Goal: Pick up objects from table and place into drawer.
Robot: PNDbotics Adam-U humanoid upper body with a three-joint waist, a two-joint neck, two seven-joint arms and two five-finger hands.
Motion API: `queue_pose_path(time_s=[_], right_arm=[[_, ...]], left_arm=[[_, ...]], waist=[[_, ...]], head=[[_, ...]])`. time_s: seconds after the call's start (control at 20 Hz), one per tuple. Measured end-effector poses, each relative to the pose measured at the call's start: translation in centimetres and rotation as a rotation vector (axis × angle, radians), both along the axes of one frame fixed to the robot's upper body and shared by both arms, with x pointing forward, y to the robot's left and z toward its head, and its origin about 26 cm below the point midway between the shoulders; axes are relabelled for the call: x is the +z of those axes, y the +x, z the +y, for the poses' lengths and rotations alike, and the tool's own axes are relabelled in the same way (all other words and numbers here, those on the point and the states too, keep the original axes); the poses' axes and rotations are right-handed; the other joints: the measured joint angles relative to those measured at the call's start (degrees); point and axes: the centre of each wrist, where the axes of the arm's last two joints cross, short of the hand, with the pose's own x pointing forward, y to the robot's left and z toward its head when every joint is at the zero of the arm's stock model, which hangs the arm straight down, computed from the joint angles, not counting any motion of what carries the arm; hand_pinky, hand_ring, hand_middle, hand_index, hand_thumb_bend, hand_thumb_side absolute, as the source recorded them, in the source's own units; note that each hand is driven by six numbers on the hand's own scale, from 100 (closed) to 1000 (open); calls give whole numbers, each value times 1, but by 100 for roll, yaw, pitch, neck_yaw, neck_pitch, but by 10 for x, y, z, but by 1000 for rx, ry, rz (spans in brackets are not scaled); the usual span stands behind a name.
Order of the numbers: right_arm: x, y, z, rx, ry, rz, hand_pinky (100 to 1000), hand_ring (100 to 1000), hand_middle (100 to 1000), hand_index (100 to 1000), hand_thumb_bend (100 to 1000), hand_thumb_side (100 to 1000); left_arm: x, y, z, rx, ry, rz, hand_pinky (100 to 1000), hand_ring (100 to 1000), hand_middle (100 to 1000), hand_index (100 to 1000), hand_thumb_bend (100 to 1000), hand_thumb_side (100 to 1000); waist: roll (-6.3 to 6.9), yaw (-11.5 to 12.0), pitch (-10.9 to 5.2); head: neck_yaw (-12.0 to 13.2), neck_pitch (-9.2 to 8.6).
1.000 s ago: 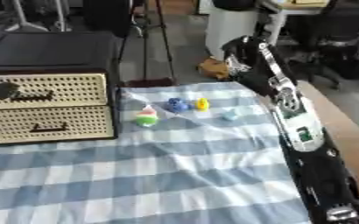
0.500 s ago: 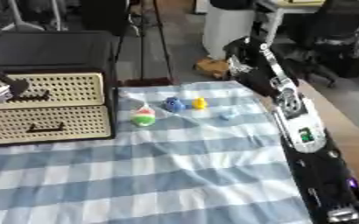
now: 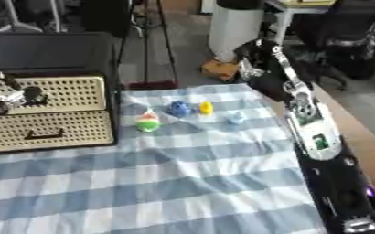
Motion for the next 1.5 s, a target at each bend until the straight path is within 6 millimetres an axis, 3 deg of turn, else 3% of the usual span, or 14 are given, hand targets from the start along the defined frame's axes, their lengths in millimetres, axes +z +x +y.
queue_pose_path(time_s=[1.5], right_arm=[[-1, 1, 1, 7, -4, 6, 197, 365, 357, 645, 100, 454]], left_arm=[[-13, 14, -1, -3, 60, 80, 100, 100, 100, 697, 553, 1000]], waist=[[-2, -132, 30]], head=[[68, -3]])
